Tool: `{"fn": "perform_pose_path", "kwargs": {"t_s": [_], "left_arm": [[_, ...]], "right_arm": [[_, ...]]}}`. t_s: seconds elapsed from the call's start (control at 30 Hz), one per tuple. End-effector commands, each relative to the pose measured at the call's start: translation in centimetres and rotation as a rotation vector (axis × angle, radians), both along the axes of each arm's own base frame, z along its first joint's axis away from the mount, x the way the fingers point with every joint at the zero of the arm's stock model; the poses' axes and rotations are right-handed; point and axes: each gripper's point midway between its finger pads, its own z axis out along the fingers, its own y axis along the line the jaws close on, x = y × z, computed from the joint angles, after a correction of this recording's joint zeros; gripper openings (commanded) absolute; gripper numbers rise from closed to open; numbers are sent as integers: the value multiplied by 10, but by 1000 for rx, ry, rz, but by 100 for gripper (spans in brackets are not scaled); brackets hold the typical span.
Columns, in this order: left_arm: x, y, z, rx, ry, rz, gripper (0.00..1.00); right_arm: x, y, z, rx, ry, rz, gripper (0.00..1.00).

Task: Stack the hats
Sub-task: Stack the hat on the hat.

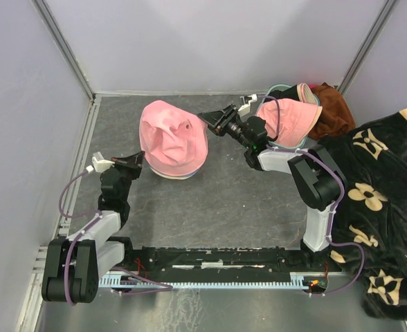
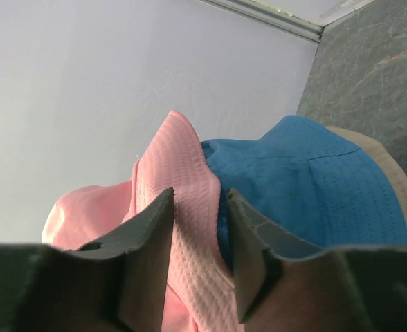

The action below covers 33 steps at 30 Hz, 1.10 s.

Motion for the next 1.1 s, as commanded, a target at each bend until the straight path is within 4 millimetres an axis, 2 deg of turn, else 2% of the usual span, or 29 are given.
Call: {"fn": "perform_pose_path", "kwargs": {"t_s": [0.0,0.13,0.33,0.43,0.67,0.83,1.07], "left_arm": [[7,-1,26,41,-81,-15,3],[8,-1,29,43,-84,-14,3],[10,-1,36,46,-96,-12,3],[10,0,40,48,-102,-10,3],[13,0,40,55,-99,-7,3],[13,2,35,64,-80,-2,3],[14,2,18,73,-23,-4,3]], "right_arm": [[-3,4,39,91,-97,35,37],[1,5,43,68,-105,27,20],[12,6,48,36,-111,8,1],[19,5,48,23,-105,-10,1],[34,8,29,-22,-52,-34,1],[41,7,7,-82,1,-60,1],[46,3,-29,-160,69,-96,1]]}}
